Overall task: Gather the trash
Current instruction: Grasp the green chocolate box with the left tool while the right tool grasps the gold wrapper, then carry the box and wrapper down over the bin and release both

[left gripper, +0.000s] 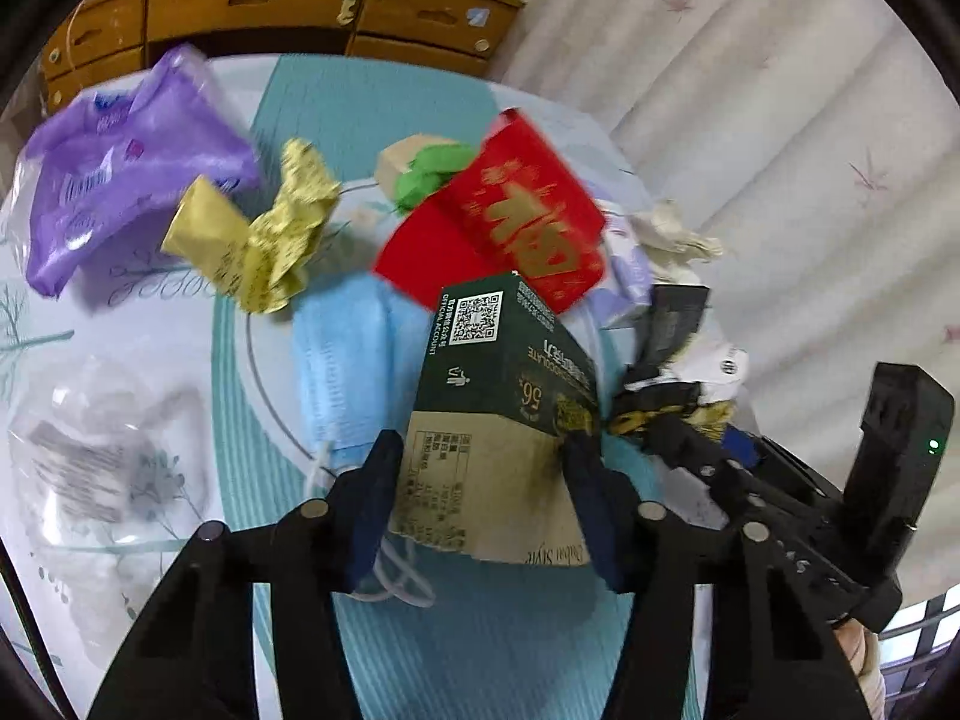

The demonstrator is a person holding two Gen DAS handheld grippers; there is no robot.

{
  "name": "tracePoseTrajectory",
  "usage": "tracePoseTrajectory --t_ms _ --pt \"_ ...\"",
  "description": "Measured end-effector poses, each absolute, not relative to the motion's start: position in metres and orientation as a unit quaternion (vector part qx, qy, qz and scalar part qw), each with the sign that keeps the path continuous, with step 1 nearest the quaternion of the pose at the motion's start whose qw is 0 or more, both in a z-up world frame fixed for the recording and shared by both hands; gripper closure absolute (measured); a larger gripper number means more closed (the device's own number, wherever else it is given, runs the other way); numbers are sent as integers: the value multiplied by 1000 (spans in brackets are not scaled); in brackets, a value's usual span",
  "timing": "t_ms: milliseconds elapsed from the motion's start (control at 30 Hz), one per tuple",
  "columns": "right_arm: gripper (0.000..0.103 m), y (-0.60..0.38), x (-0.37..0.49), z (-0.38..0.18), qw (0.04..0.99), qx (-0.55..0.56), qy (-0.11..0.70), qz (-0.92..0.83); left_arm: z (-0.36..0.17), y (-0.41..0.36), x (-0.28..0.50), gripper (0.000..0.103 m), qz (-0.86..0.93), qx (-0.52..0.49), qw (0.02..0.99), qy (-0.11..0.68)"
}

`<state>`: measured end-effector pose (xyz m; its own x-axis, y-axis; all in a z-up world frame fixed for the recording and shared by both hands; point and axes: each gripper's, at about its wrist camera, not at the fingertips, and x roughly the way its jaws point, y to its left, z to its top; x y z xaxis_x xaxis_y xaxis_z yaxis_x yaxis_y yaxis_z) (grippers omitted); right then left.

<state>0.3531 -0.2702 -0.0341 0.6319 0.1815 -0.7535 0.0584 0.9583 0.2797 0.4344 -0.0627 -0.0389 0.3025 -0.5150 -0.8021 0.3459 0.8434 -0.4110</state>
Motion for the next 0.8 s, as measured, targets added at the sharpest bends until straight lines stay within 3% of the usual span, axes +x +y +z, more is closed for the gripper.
tracePoseTrajectory --t_ms 333,367,400,433,800 --pt "60 -267 348 -35 891 143 428 48 -25 -106 414 51 -307 -70 800 511" --pt "61 -268 347 -35 890 145 429 52 -26 -112 414 54 -302 -63 803 510" --pt "61 -268 346 -35 890 147 429 53 -28 -116 414 70 -295 -55 807 509" --pt "61 -269 346 -35 889 147 430 55 -28 -118 414 74 -289 -52 809 510" --pt "63 -262 318 -24 884 141 441 71 -5 -96 376 76 -247 -34 835 490"
